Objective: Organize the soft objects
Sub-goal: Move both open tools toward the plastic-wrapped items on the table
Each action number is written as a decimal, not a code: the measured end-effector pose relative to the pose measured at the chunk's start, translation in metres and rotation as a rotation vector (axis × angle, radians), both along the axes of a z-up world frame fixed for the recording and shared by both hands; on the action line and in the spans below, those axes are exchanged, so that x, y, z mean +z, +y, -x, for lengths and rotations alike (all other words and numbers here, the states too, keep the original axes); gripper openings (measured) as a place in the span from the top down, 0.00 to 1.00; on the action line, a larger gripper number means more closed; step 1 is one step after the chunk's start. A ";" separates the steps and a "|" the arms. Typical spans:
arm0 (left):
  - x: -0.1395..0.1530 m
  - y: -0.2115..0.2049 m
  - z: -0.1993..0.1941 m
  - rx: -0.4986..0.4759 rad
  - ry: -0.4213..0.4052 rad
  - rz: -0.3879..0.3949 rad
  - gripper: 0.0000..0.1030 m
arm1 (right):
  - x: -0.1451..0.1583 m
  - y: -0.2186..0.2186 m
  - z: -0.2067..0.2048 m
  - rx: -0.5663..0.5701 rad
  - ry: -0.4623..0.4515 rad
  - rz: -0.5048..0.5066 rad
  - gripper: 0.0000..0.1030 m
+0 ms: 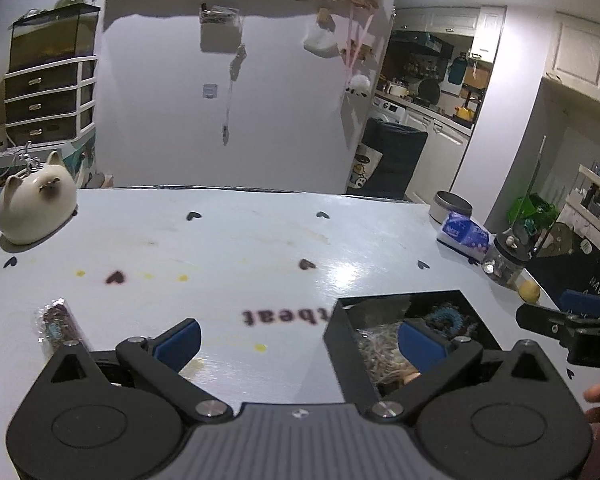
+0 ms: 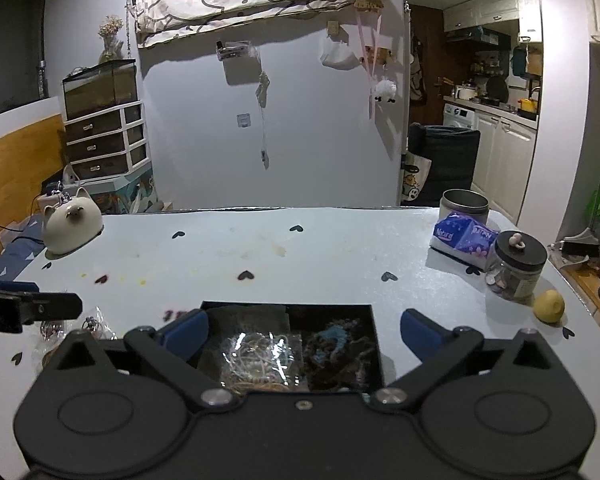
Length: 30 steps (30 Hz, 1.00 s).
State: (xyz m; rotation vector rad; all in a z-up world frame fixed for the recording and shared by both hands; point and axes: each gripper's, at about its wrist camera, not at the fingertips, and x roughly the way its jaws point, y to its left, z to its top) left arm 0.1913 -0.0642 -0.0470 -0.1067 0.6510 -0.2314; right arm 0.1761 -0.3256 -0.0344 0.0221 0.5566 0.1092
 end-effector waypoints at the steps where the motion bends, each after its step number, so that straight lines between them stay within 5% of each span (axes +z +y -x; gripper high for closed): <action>1: 0.000 0.005 0.000 0.002 -0.001 0.003 0.00 | 0.001 0.005 0.000 -0.003 0.002 0.002 0.00; 30: -0.012 0.197 -0.025 0.127 0.028 -0.048 0.00 | -0.011 0.198 -0.022 0.051 -0.009 -0.024 0.00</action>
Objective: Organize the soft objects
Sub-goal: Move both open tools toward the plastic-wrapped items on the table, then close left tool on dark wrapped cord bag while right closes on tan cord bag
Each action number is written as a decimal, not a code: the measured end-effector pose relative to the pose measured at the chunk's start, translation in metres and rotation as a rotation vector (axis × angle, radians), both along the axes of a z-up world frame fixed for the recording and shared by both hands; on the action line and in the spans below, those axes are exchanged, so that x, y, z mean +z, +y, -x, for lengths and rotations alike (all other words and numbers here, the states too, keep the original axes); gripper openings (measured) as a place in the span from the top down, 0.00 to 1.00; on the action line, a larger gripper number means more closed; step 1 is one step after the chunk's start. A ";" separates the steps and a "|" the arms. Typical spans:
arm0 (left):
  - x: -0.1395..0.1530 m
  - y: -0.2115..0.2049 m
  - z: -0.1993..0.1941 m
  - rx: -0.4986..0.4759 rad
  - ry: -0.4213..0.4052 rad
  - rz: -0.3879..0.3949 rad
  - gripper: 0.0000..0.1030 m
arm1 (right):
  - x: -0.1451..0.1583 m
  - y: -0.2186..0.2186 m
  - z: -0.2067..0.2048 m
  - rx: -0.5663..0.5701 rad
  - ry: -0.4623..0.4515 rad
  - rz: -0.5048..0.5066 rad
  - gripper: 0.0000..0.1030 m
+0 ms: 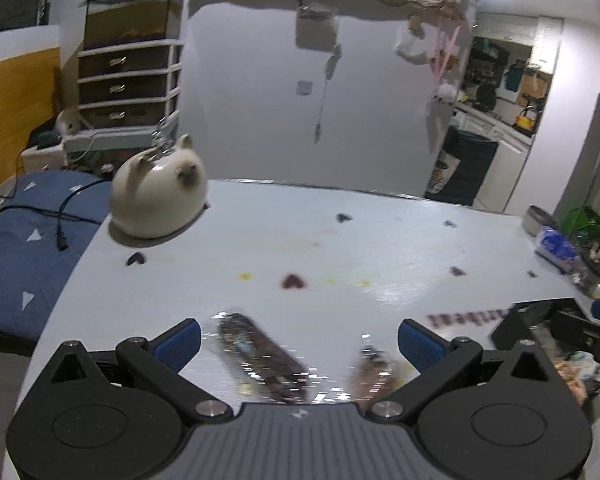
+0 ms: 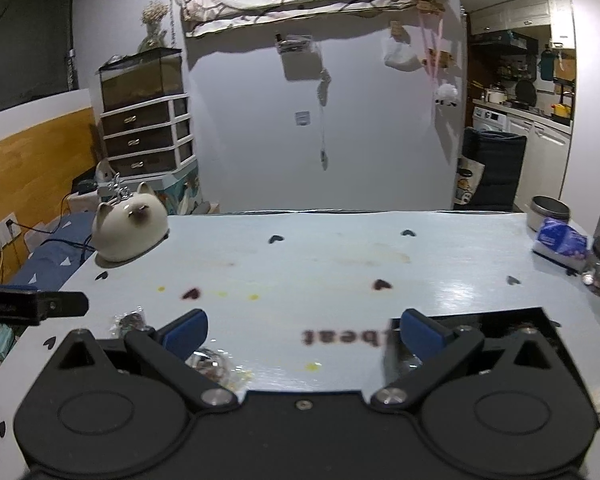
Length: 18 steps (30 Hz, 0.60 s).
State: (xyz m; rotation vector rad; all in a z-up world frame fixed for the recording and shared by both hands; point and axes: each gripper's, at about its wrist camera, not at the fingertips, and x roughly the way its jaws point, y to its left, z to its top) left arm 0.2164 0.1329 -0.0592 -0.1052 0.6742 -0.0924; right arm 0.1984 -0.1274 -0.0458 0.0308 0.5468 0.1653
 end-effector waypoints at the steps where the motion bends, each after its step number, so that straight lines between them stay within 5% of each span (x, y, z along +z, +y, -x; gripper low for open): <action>1: -0.003 0.006 -0.005 0.010 0.010 -0.001 0.00 | -0.002 0.006 -0.002 0.006 0.006 0.001 0.00; 11: -0.042 0.022 -0.068 0.008 0.136 0.012 0.00 | -0.030 0.067 -0.034 0.117 0.136 0.085 0.00; 18: -0.072 0.014 -0.105 0.010 0.232 -0.050 0.00 | -0.059 0.100 -0.050 0.184 0.255 0.131 0.00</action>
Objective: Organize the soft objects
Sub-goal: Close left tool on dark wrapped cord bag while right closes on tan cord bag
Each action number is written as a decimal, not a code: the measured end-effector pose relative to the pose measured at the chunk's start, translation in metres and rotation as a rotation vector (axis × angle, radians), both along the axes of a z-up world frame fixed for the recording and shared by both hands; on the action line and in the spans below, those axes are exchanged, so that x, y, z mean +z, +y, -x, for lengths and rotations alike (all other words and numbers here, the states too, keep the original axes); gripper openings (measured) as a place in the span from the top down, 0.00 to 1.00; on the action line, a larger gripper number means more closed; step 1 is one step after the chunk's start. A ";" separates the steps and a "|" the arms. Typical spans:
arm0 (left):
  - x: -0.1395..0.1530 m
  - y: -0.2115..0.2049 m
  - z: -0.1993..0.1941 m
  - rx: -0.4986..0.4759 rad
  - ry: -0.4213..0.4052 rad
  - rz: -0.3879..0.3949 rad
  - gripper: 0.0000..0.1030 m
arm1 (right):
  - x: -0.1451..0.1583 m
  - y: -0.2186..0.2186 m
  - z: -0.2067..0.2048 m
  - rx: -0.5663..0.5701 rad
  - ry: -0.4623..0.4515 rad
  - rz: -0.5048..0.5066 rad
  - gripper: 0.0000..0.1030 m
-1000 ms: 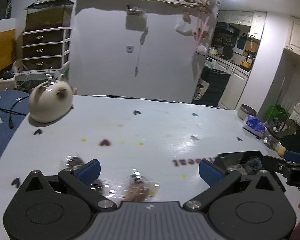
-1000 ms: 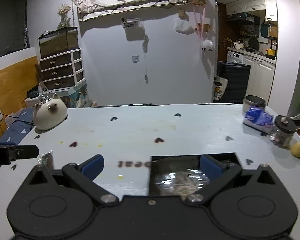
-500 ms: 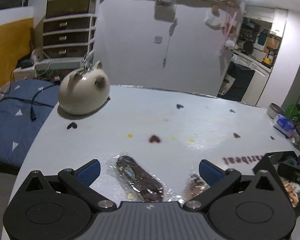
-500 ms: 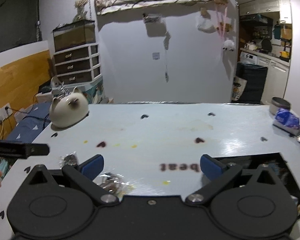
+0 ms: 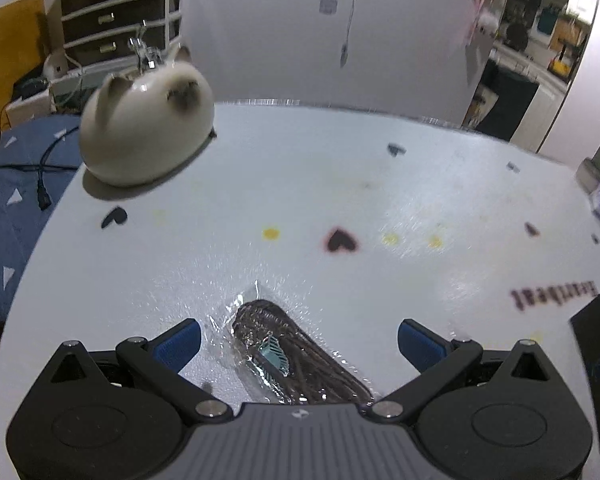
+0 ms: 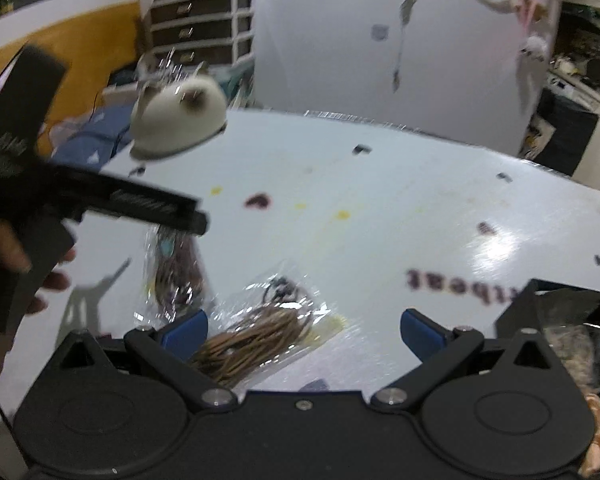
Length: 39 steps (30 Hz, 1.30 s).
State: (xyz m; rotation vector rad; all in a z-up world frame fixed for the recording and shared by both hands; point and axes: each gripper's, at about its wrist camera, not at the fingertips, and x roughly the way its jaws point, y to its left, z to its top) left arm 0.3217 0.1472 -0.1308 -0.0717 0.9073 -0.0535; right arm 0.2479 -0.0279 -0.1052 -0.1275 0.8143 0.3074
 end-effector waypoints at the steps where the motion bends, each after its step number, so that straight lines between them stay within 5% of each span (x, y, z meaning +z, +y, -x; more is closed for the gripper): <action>1: -0.004 0.000 -0.004 0.001 0.017 -0.003 0.00 | -0.003 0.004 -0.001 0.009 0.011 0.007 0.00; 15: -0.037 0.016 0.006 -0.041 0.136 -0.058 0.00 | -0.042 0.045 -0.018 0.099 0.106 0.112 0.00; 23: -0.031 0.039 0.020 -0.035 0.125 -0.103 0.00 | -0.046 0.012 -0.014 -0.020 0.151 0.154 0.00; 33: -0.016 0.033 0.006 -0.136 0.051 -0.093 0.00 | -0.027 -0.005 -0.043 -0.190 0.234 -0.103 0.00; 39: -0.020 0.024 0.003 -0.187 0.055 -0.116 0.00 | -0.037 0.022 -0.063 -0.192 0.305 -0.094 0.00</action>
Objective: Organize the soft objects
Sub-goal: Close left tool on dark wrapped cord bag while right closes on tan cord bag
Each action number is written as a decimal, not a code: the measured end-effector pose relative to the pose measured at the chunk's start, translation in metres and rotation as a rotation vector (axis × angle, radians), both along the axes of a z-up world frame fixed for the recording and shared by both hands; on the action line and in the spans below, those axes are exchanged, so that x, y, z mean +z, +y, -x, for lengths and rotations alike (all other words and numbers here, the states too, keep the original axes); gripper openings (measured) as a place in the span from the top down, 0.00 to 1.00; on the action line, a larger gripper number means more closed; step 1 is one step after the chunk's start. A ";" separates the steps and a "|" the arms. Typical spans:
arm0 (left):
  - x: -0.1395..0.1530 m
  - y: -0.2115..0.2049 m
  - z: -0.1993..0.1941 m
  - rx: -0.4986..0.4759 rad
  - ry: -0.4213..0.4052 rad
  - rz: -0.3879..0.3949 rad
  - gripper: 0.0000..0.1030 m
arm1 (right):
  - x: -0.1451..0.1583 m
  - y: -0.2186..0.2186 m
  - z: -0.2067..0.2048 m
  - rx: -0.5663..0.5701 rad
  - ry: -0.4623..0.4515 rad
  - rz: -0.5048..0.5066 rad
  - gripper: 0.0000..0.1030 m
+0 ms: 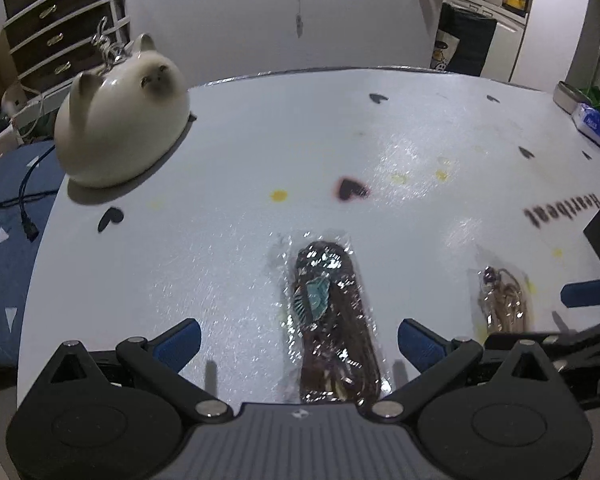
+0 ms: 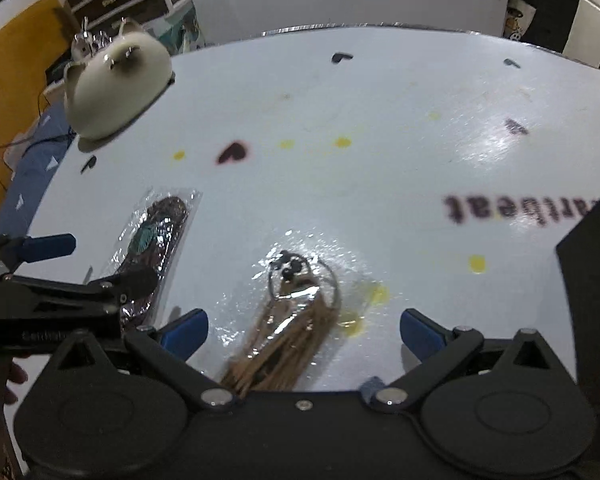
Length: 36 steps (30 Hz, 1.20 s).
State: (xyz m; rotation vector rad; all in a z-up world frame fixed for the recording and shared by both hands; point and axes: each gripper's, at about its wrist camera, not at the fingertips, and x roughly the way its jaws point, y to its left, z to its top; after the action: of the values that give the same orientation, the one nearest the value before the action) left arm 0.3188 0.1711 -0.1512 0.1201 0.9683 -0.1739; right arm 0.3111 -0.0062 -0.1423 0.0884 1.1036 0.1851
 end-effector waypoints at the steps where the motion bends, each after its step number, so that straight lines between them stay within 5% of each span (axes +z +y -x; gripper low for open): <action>1: -0.002 0.000 -0.001 0.005 0.007 0.000 0.00 | -0.003 0.003 0.000 0.009 0.010 0.006 0.00; 13: -0.007 0.001 -0.006 -0.020 0.023 0.012 0.02 | -0.017 -0.008 0.018 0.060 0.018 0.181 0.07; 21: -0.012 -0.017 -0.012 -0.063 0.052 -0.034 0.19 | -0.009 -0.019 0.018 0.058 -0.022 0.106 0.13; 28: -0.014 -0.018 -0.009 -0.057 0.081 -0.023 0.37 | -0.009 -0.013 0.014 0.136 -0.036 0.095 0.39; 36: -0.009 -0.008 -0.005 0.003 0.070 0.034 0.58 | -0.006 -0.023 0.019 0.169 -0.031 0.045 0.54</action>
State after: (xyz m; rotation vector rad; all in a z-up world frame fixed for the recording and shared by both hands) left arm 0.3241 0.1631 -0.1597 0.0821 1.0346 -0.1926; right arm 0.2919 -0.0291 -0.1483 -0.0480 1.0842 0.3120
